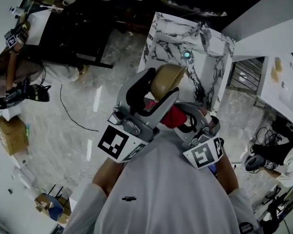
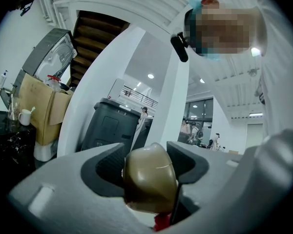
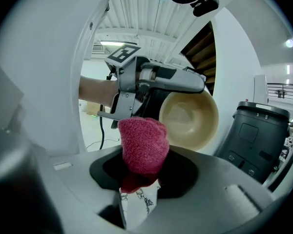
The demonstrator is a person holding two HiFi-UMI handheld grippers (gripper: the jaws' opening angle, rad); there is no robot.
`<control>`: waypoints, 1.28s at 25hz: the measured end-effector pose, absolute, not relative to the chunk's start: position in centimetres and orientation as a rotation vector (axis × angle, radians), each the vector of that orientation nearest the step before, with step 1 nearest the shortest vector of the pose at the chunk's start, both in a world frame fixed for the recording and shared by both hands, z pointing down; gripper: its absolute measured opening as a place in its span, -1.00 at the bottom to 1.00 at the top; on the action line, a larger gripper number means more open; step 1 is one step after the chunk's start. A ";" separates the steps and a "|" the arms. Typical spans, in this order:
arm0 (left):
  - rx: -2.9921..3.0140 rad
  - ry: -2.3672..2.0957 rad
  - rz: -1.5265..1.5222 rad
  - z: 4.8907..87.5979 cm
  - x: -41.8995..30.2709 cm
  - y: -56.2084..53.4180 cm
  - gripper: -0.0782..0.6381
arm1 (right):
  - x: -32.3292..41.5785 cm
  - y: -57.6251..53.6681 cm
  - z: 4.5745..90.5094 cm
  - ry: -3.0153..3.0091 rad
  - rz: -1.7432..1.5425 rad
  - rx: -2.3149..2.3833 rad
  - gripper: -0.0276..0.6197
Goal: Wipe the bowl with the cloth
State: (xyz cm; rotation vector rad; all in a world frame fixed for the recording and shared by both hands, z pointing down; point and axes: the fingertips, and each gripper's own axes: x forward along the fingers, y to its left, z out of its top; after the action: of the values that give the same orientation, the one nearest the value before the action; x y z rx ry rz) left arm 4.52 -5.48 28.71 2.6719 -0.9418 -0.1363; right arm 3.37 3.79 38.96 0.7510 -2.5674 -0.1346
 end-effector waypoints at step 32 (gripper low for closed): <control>2.655 -1.077 -0.095 29.7 2.1 -5.4 -0.01 | 18.8 -4.8 31.7 -2.484 0.038 1.699 -0.46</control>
State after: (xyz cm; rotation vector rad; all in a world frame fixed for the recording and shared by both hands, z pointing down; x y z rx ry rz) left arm 2.15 -5.41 29.68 2.6548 -1.0769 -0.0951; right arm 18.83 -4.76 31.69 1.6991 -2.4839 0.0383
